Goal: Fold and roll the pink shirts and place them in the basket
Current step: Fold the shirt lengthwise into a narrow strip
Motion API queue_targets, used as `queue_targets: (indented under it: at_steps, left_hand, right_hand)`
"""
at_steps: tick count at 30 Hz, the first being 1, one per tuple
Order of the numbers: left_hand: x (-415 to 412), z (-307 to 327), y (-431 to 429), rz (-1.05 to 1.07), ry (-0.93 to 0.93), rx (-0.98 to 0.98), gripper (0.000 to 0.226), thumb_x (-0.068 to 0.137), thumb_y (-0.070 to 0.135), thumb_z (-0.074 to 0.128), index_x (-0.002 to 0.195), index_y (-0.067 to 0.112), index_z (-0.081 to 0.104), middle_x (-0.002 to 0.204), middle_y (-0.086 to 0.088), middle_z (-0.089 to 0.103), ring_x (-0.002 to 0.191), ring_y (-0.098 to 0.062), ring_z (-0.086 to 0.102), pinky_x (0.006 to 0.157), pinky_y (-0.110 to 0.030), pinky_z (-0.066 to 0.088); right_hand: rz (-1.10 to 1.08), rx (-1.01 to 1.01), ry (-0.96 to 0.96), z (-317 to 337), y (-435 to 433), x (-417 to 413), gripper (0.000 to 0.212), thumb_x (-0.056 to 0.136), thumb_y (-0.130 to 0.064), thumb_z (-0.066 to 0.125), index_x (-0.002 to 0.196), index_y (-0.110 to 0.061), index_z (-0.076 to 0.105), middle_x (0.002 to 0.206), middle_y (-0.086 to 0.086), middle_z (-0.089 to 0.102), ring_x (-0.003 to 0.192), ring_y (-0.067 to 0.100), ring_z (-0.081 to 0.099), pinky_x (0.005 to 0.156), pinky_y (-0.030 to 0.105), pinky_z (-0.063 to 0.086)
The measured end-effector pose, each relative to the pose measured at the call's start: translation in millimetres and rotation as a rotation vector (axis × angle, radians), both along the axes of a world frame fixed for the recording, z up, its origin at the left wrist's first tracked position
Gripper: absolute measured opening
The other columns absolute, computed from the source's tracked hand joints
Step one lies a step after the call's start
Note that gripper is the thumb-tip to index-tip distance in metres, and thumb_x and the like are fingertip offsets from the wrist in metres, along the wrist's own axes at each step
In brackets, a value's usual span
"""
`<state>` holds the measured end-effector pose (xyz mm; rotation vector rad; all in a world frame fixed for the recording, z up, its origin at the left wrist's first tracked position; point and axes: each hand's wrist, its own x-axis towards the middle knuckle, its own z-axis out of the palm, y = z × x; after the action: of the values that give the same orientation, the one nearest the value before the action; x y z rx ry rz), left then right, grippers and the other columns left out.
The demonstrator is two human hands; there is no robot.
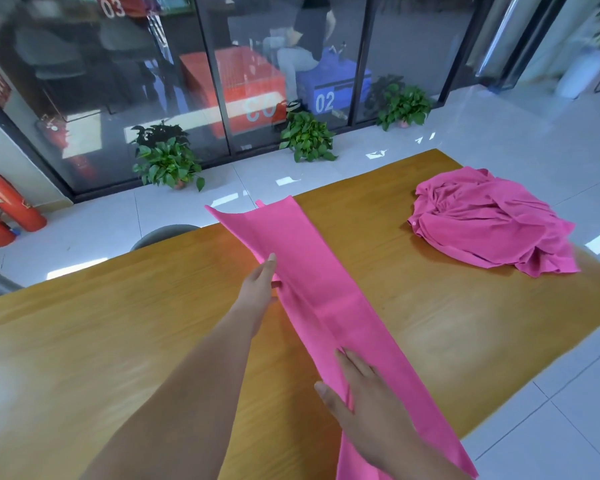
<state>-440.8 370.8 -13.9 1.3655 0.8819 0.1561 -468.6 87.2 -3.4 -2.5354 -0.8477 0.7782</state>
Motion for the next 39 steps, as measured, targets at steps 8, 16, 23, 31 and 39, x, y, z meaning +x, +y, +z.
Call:
queue_targets:
  at_steps: [8,16,23,31,39]
  left_hand:
    - [62,12,-42,-0.048,-0.032,-0.031,0.081,0.098,0.077,0.046,0.161,0.025,0.040,0.159,-0.004,0.050,0.130,-0.022,0.062,0.114,-0.051,0.049]
    - [103,-20,-84,-0.108,0.073,0.014,0.105,0.077,0.099,0.046,0.163,0.041,0.033,0.169,0.001,0.038,0.146,-0.028,0.049,0.120,-0.056,0.040]
    - [39,-55,-151,-0.165,0.154,0.305,0.063,0.104,0.065,0.045,0.157,0.032,0.047,0.157,0.007,0.052,0.138,-0.010,0.051,0.106,-0.027,0.040]
    - [-64,-91,-190,-0.331,0.182,0.497,0.044,0.105,0.054,0.055,0.142,0.030,0.060,0.124,0.020,0.060,0.112,0.010,0.055,0.089,-0.003,0.038]
    - [-117,-108,-202,-0.472,0.195,0.546,0.036,0.097,0.050,0.066,0.131,0.039,0.063,0.105,0.024,0.064,0.105,-0.001,0.057,0.089,-0.012,0.044]
  right_hand:
    - [-0.080,0.092,0.071,-3,-37,56,0.093,0.093,-0.089,0.013,0.169,-0.035,0.013,0.174,-0.018,0.009,0.158,0.005,0.018,0.129,0.040,0.026]
    - [-0.220,0.179,0.305,-45,-65,116,0.080,0.101,-0.073,0.030,0.165,-0.026,0.033,0.170,-0.010,0.030,0.156,0.007,0.027,0.125,0.026,0.020]
    - [-0.305,0.215,0.386,-84,-84,127,0.051,0.111,-0.045,0.041,0.157,-0.022,0.048,0.160,-0.004,0.046,0.140,0.004,0.042,0.116,0.019,0.027]
    - [-0.388,0.292,0.292,-81,-107,99,0.043,0.111,-0.048,0.042,0.151,-0.040,0.054,0.145,-0.014,0.049,0.134,0.003,0.045,0.114,0.023,0.032]
    - [-0.278,0.187,0.168,-88,-154,59,0.048,0.110,-0.050,0.041,0.154,-0.034,0.051,0.148,-0.012,0.046,0.138,0.008,0.047,0.115,0.029,0.037]
